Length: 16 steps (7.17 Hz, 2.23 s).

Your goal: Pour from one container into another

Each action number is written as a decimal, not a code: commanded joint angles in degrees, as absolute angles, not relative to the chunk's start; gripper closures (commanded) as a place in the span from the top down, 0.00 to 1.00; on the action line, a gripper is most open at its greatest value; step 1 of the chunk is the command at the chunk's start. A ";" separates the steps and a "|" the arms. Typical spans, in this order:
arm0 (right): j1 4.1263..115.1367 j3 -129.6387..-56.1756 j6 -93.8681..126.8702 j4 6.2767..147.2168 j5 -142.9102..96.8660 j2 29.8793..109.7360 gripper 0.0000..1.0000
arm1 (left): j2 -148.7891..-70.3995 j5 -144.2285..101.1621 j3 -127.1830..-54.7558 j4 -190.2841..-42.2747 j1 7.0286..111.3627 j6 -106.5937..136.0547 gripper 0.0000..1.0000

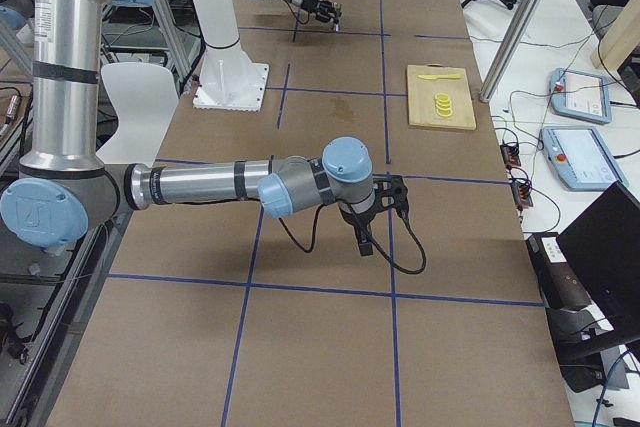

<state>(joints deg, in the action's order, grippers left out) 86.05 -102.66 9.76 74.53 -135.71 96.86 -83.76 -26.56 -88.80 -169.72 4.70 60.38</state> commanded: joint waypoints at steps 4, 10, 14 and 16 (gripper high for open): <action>86.05 -102.66 9.76 74.53 -135.70 96.68 1.00 | -83.76 -27.07 -89.38 -170.07 4.92 58.03 0.00; 86.04 -103.01 10.99 74.53 -135.70 96.06 1.00 | -84.55 -31.44 -91.31 -191.94 5.62 29.81 0.00; 85.78 -103.36 11.25 74.44 -135.79 94.22 1.00 | -86.82 -57.37 -94.74 -192.22 16.20 21.86 0.00; 85.43 -103.27 11.34 74.44 -135.79 93.69 1.00 | -92.95 -72.18 -94.57 -191.43 24.14 12.34 0.00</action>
<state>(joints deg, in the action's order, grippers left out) 85.64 -103.31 11.30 74.44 -135.79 94.04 -89.41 -63.13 -94.60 -191.84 19.46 17.43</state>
